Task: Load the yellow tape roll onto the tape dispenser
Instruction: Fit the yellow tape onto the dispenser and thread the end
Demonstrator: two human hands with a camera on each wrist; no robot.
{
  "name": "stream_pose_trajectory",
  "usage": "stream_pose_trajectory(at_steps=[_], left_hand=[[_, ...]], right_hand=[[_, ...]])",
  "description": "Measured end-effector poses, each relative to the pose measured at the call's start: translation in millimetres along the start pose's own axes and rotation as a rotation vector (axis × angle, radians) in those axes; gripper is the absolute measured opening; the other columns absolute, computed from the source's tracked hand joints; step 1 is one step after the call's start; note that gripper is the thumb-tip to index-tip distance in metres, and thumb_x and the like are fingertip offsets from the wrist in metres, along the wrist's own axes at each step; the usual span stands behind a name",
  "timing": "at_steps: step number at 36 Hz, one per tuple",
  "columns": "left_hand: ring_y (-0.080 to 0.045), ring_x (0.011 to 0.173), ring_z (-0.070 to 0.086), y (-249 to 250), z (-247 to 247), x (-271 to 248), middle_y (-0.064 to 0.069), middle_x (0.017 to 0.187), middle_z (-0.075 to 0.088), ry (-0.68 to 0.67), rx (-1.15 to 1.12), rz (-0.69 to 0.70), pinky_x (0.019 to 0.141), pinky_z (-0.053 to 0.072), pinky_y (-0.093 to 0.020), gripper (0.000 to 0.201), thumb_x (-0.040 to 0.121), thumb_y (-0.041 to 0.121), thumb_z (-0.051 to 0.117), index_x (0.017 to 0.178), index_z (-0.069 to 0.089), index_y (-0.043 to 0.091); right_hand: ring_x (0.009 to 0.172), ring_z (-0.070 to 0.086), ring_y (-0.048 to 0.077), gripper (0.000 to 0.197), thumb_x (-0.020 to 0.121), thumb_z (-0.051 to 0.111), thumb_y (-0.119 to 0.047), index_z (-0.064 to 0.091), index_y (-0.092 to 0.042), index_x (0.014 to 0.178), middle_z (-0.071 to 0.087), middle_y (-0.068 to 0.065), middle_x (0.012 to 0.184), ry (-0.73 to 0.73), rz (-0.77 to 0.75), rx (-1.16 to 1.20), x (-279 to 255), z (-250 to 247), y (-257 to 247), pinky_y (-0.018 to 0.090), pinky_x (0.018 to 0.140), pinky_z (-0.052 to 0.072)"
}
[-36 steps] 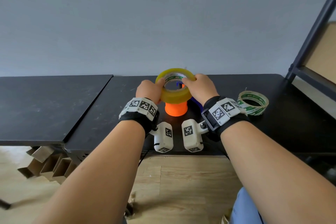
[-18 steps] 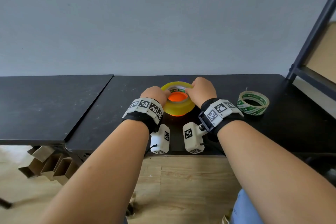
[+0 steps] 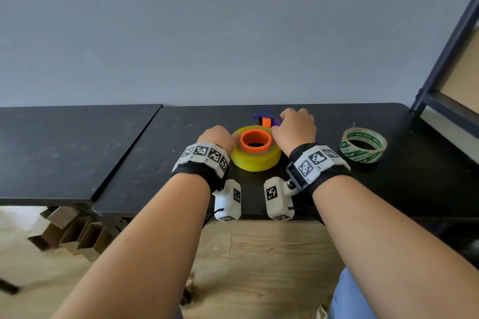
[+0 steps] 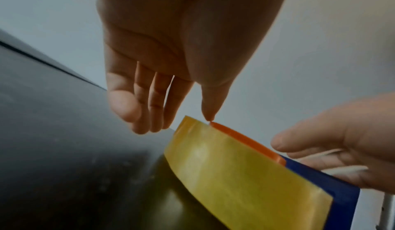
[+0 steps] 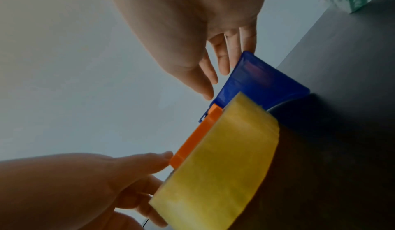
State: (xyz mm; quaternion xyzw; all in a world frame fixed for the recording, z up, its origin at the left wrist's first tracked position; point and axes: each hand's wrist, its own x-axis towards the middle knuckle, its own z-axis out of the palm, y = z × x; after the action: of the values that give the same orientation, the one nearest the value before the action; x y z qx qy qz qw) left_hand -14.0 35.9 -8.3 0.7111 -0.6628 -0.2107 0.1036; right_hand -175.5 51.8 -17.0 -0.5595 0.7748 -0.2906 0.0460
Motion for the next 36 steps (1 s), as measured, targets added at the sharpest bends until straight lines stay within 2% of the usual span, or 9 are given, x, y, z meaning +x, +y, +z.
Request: stream_pose_trajectory(at_steps=[3, 7, 11, 18, 21, 25, 28, 32, 36], left_hand=[[-0.034, 0.096, 0.067, 2, 4, 0, -0.018, 0.101, 0.068, -0.075, -0.085, -0.016, 0.086, 0.053, -0.038, 0.065, 0.092, 0.060, 0.043, 0.109, 0.060, 0.000], [-0.030, 0.090, 0.068, 7, 8, -5, -0.011, 0.077, 0.063, -0.098, -0.109, -0.010, 0.082, 0.052, -0.037, 0.052, 0.091, 0.058, 0.048, 0.084, 0.049, 0.006], [-0.030, 0.095, 0.070, 12, 8, -8, -0.010, 0.073, 0.061, -0.102, -0.099, -0.011, 0.086, 0.052, -0.036, 0.039, 0.094, 0.042, 0.047, 0.070, 0.044, 0.010], [-0.031, 0.087, 0.069, 15, 8, -6, -0.010, 0.069, 0.060, -0.045, -0.043, -0.007, 0.073, 0.048, -0.033, 0.037, 0.094, 0.034, 0.044, 0.071, 0.046, 0.005], [-0.033, 0.092, 0.067, 20, 6, -9, -0.016, 0.100, 0.067, 0.051, -0.035, 0.017, 0.075, 0.049, -0.035, 0.034, 0.095, 0.034, 0.046, 0.096, 0.059, 0.002], [-0.037, 0.110, 0.058, 25, 6, -12, -0.018, 0.131, 0.044, 0.230, -0.113, 0.062, 0.080, 0.044, -0.038, 0.044, 0.094, 0.030, 0.052, 0.125, 0.045, 0.001], [-0.038, 0.112, 0.054, 26, 7, -12, -0.017, 0.129, 0.042, 0.308, -0.150, 0.152, 0.082, 0.044, -0.040, 0.045, 0.091, 0.028, 0.057, 0.124, 0.042, 0.003], [-0.035, 0.117, 0.047, 25, 6, -12, -0.016, 0.124, 0.051, 0.352, -0.133, 0.214, 0.093, 0.044, -0.043, 0.050, 0.086, 0.035, 0.063, 0.122, 0.043, 0.005], [-0.031, 0.097, 0.062, 25, 3, -9, -0.011, 0.106, 0.060, 0.216, -0.384, 0.203, 0.073, 0.046, -0.036, 0.056, 0.084, 0.035, 0.066, 0.122, 0.037, 0.005]], right_hand=[[0.112, 0.057, 0.033, 0.046, 0.089, 0.060, -0.040, 0.056, -0.009, 0.122, 0.057, 0.015, 0.122, -0.110, 0.058, 0.081, 3, 5, 4, 0.041, 0.086, 0.049], [0.080, 0.058, 0.026, 0.040, 0.083, 0.064, -0.046, 0.058, -0.010, 0.099, 0.060, 0.010, 0.095, -0.209, 0.063, 0.122, 2, 10, 5, 0.028, 0.052, 0.032], [0.077, 0.060, 0.025, 0.030, 0.085, 0.066, -0.038, 0.062, -0.009, 0.093, 0.061, 0.006, 0.083, -0.225, 0.061, 0.137, -3, 9, 4, 0.027, 0.051, 0.033], [0.072, 0.058, 0.025, 0.023, 0.079, 0.067, -0.032, 0.059, -0.011, 0.084, 0.059, 0.004, 0.077, -0.182, 0.066, 0.175, -8, 6, 4, 0.026, 0.049, 0.030], [0.074, 0.056, 0.025, 0.024, 0.079, 0.067, -0.031, 0.055, -0.012, 0.087, 0.057, 0.003, 0.078, -0.143, 0.075, 0.236, -10, 3, 3, 0.027, 0.051, 0.031], [0.088, 0.060, 0.030, 0.047, 0.079, 0.071, -0.027, 0.051, -0.004, 0.115, 0.062, 0.013, 0.104, -0.103, 0.127, 0.390, -9, 2, -1, 0.032, 0.067, 0.039], [0.097, 0.064, 0.035, 0.054, 0.076, 0.073, -0.022, 0.046, -0.002, 0.118, 0.062, 0.019, 0.114, -0.073, 0.167, 0.514, -8, 5, -1, 0.034, 0.068, 0.042], [0.090, 0.064, 0.030, 0.047, 0.075, 0.073, -0.016, 0.047, -0.004, 0.112, 0.063, 0.014, 0.103, -0.049, 0.186, 0.628, -10, 6, 5, 0.030, 0.061, 0.042], [0.078, 0.062, 0.023, 0.037, 0.077, 0.073, -0.014, 0.048, -0.006, 0.104, 0.061, 0.006, 0.086, -0.038, 0.162, 0.695, -12, 5, 9, 0.024, 0.052, 0.038]])
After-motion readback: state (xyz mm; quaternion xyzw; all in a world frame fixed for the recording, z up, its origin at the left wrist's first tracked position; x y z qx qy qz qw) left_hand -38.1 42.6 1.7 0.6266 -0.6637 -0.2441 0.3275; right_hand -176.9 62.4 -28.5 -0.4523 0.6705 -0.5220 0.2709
